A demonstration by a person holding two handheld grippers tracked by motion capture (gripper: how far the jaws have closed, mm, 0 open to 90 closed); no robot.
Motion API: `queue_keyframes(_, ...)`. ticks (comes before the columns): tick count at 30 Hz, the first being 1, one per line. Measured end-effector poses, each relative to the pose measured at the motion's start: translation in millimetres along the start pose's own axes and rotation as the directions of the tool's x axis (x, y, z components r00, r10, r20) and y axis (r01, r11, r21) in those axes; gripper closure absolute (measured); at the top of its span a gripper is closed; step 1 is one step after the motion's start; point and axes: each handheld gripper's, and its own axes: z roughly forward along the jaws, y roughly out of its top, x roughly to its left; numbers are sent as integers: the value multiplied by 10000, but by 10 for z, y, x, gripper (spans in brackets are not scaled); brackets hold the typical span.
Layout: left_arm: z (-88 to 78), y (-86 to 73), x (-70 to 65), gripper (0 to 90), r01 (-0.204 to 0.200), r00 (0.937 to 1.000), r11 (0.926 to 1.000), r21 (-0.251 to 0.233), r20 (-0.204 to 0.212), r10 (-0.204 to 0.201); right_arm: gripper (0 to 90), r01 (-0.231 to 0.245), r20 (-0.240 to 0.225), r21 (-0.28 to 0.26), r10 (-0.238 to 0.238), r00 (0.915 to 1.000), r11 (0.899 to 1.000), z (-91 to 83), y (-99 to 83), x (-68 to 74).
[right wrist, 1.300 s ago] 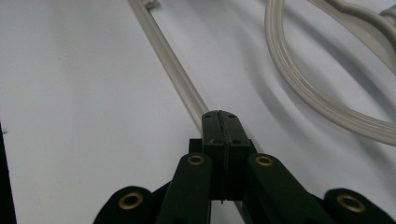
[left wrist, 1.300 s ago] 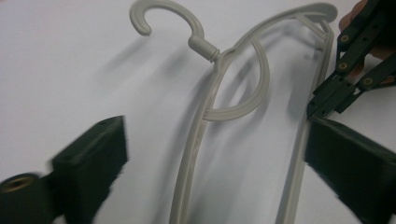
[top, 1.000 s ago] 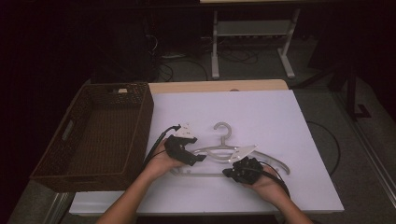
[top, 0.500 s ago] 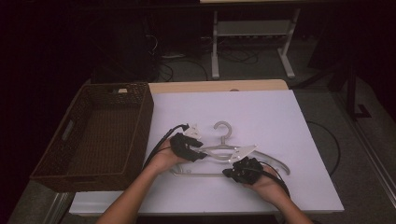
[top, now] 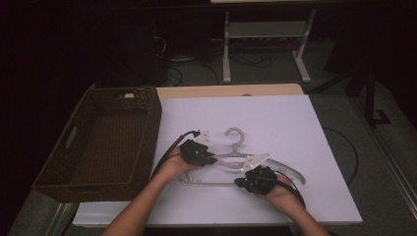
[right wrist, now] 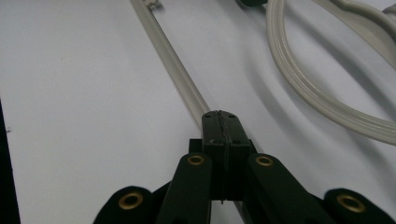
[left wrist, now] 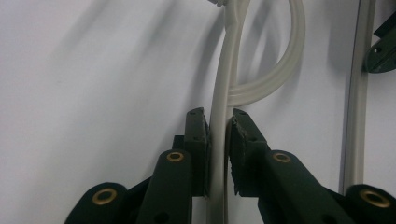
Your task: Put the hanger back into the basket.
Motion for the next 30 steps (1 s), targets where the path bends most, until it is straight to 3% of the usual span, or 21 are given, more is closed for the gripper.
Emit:
queue_keyframes(14, -53, 14, -4, 814, -512, 9986, 9986, -103, 156, 514, 896, 2, -89, -108, -3, 10000, 9999, -35, 3, 7)
queue_keyframes(21, -81, 10, 5, 822, -303, 9991, 9994, -177, 296, 308, 893, -58, -255, -638, 42, 9997, 9979, -133, 5, -18)
queue_keyframes(27, -127, 21, 3, 824, -265, 9994, 9994, -211, 211, 270, 756, -244, -300, -1311, 206, 9993, 9911, -250, 12, -50)
queue_keyframes(30, -158, 39, -14, 825, -183, 9997, 9992, -357, 147, 189, 636, -320, -294, -1536, 279, 9992, 9876, -280, 11, -62)
